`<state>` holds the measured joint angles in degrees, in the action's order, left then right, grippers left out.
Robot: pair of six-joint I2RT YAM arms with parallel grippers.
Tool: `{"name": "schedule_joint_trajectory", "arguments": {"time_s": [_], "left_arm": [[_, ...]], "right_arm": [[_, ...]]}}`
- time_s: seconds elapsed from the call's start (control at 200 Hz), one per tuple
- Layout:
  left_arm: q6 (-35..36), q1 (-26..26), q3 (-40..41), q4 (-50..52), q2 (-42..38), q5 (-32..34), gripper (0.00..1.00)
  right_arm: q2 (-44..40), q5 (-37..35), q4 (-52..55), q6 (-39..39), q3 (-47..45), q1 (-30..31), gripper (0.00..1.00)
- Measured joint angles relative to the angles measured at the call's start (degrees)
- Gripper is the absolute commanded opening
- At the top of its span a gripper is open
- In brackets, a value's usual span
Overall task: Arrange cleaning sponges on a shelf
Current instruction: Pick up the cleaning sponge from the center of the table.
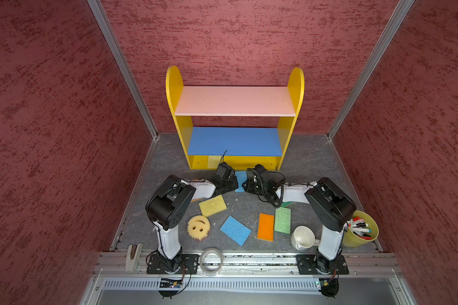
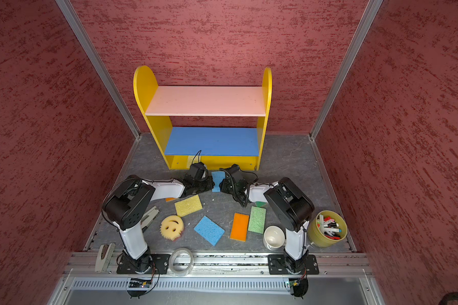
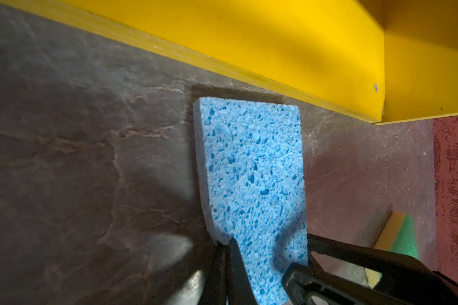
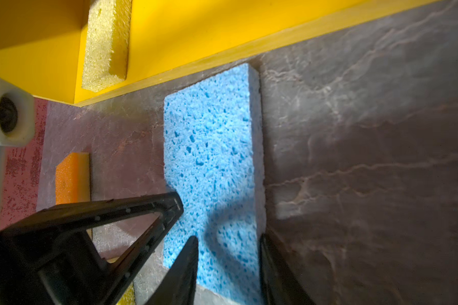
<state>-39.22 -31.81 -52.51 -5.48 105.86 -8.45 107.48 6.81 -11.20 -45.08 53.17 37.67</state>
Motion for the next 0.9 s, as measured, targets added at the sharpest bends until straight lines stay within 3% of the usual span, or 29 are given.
{"name": "schedule_joint_trajectory", "arguments": {"time_s": [0.165,0.601,0.902], "left_arm": [[0.0,-0.3,0.0,1.1,-0.9,-0.2,0.00],[0.2,-0.8,-3.7,4.2,-7.6,0.9,0.00],[0.7,-0.8,-12.3,2.9,1.4,1.9,0.00]], "right_arm": [[-3.1,0.7,-0.1,-0.1,-2.6,0.0,0.46],[-29.7,-3.9,6.0,1.9,-14.5,-2.2,0.50],[-34.6,-7.1,11.6,3.2,-16.3,-3.4,0.51]]}}
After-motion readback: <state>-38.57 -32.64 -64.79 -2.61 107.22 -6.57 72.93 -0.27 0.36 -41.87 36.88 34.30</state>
